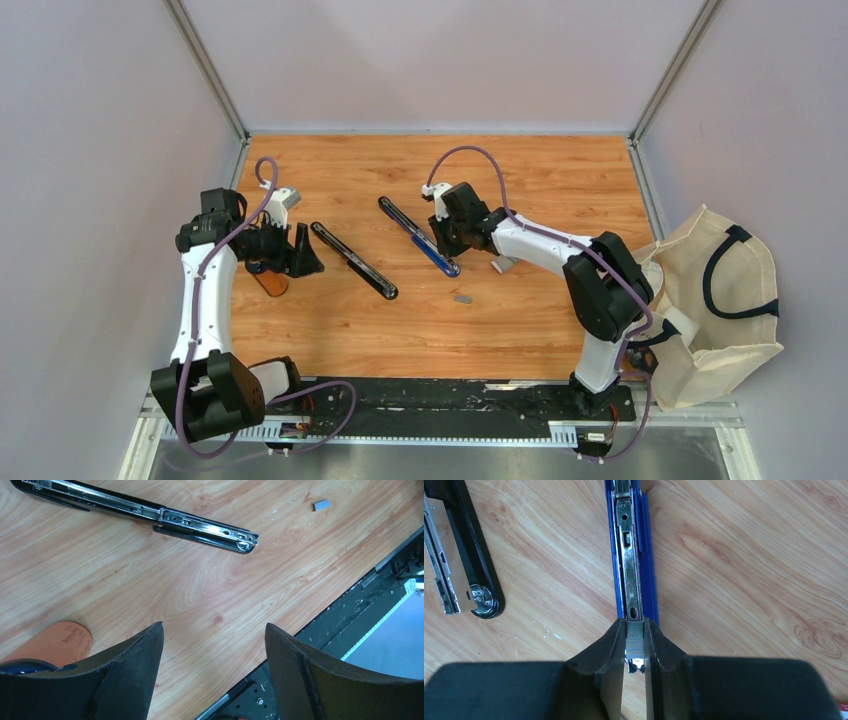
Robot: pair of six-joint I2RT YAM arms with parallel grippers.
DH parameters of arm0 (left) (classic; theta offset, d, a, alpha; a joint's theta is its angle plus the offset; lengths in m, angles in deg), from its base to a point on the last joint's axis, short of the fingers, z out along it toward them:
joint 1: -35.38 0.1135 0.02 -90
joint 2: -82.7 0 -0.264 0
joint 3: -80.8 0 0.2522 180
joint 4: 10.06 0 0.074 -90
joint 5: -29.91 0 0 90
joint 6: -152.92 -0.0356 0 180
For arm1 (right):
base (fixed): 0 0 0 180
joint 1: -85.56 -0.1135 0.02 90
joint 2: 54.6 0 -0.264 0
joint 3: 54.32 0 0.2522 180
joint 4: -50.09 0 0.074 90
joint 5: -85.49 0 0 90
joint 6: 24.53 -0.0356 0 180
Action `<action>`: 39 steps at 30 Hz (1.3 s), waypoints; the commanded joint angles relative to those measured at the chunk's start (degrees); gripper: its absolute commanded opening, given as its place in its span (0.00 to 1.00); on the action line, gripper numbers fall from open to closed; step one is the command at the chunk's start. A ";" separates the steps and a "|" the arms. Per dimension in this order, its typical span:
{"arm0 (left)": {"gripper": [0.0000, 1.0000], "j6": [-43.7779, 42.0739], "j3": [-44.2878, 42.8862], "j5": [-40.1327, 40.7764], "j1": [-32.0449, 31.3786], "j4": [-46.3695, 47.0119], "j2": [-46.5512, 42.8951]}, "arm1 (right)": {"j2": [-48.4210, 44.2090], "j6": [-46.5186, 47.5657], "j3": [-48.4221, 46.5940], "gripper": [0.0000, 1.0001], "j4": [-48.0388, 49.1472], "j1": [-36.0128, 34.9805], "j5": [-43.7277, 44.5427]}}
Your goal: Load the staples into the stapler
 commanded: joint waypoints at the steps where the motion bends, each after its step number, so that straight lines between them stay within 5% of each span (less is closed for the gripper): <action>1: 0.82 -0.46 -0.05 -1.34 0.53 0.80 0.08 | 0.67 0.50 -0.62 0.20 1.56 0.29 -0.98; 39: 0.82 -0.63 0.04 -1.60 0.53 0.71 0.60 | 0.76 2.35 1.22 0.19 3.67 0.11 1.66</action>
